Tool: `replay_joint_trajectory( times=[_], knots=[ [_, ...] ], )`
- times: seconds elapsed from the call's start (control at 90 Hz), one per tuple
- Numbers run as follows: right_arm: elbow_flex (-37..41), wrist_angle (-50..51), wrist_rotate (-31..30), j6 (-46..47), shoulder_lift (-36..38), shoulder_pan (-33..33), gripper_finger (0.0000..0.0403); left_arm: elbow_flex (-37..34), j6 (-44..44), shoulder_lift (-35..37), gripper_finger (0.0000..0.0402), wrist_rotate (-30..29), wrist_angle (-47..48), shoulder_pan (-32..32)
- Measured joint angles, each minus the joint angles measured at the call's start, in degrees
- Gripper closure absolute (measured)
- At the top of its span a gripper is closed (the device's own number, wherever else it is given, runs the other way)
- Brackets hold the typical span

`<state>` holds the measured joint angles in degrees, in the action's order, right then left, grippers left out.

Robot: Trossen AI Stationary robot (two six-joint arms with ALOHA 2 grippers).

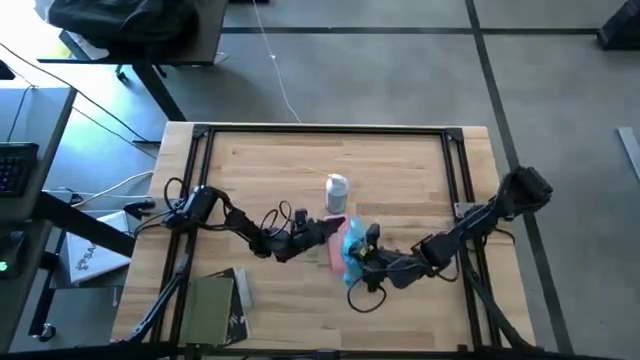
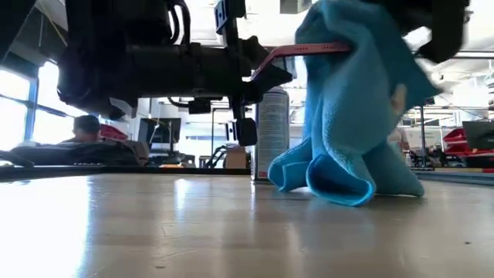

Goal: Apply microfiber cloth
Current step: Wipe the pink cellphone with a blue microfiber cloth

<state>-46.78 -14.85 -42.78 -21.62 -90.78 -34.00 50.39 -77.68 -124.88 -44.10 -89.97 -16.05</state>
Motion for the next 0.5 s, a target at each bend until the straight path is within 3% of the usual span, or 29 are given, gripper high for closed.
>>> replay_joint_trajectory(
  times=[0.267, 0.5],
  knots=[
    [0.0, -0.1, 0.2, 11.3, -0.1, -4.5, 0.0403, 0.0, -0.5, 0.1, 0.0376, 0.5, -0.1, 1.2],
    [0.0, -3.4, -0.9, 9.3, 0.2, -6.3, 0.0403, 0.0, 1.0, 0.1, 0.0376, 1.1, -0.1, 1.6]
  ],
)
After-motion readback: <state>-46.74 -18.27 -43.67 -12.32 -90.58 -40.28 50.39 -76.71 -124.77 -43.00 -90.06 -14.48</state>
